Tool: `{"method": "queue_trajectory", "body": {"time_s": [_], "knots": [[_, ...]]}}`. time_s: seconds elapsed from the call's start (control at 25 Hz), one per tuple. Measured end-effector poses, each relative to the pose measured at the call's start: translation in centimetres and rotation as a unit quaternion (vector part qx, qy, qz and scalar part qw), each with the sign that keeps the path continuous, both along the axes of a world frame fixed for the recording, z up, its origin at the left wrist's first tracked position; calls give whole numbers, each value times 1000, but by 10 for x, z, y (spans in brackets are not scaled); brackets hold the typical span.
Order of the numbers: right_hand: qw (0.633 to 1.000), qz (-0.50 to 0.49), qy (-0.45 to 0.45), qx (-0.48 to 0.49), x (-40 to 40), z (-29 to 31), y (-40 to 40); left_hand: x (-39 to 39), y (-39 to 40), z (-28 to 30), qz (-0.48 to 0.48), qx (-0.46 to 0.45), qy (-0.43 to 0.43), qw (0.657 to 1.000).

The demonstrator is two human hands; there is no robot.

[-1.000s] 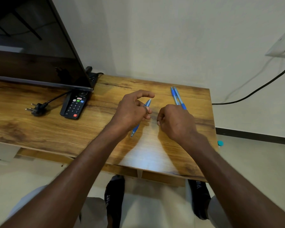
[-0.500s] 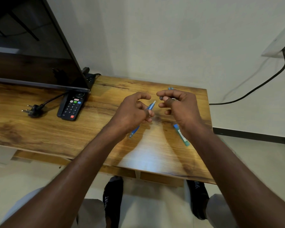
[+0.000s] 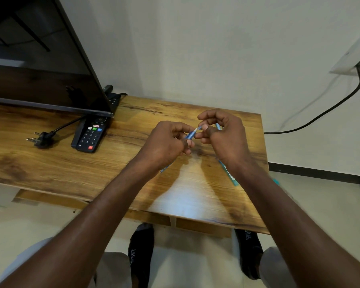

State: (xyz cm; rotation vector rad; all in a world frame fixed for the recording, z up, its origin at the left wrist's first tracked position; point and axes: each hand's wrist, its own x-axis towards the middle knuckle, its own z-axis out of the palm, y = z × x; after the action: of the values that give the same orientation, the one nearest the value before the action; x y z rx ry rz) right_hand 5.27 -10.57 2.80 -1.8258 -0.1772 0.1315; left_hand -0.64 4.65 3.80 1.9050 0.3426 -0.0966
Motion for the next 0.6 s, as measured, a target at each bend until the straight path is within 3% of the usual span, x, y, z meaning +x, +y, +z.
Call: {"method": "queue_trajectory", "body": {"time_s": [0.6], "knots": [[999,18,-19,-25,1,0,-2,-2,1,0,-6,15,6,1000]]}}
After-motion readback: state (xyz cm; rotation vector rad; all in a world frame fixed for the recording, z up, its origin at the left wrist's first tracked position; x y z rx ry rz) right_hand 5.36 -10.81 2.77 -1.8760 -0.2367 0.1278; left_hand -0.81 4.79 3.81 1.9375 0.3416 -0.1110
